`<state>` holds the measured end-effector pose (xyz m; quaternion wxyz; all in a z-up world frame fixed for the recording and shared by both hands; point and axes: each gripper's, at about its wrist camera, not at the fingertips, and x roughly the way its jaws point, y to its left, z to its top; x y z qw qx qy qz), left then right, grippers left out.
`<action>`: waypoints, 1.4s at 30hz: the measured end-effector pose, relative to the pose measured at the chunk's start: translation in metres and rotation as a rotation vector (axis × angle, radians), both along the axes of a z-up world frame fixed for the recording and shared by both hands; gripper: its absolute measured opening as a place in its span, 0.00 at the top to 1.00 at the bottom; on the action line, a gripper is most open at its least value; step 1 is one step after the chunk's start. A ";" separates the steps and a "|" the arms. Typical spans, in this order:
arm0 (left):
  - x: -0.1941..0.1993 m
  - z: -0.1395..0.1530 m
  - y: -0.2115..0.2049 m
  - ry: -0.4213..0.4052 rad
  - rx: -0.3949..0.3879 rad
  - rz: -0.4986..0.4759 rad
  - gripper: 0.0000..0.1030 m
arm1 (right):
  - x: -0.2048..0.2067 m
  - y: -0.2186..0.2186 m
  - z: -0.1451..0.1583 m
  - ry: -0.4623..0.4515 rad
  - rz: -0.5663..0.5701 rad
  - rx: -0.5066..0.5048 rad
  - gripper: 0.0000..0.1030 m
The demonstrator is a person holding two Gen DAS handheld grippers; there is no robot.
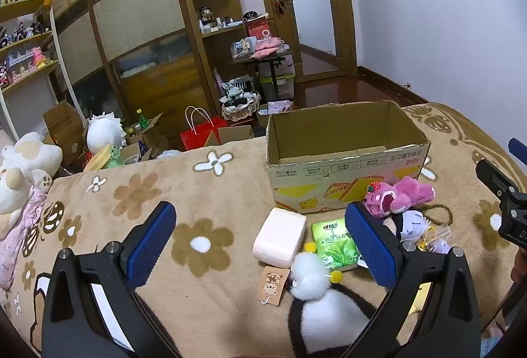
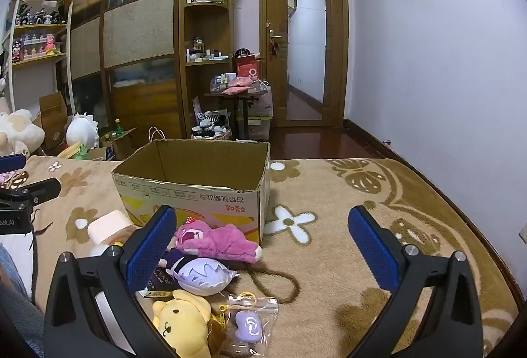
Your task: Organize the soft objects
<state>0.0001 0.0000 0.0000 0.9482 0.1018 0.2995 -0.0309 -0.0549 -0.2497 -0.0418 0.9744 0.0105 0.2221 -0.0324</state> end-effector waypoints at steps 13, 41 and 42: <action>0.001 -0.003 -0.002 -0.001 0.004 0.010 0.01 | 0.000 0.000 0.000 -0.003 0.000 0.003 0.00; 0.003 -0.002 0.003 -0.002 -0.004 0.012 0.01 | -0.002 0.003 0.000 0.002 0.003 -0.001 0.00; 0.003 -0.002 0.003 -0.002 -0.004 0.013 0.01 | -0.002 0.003 0.000 0.002 0.003 -0.001 0.00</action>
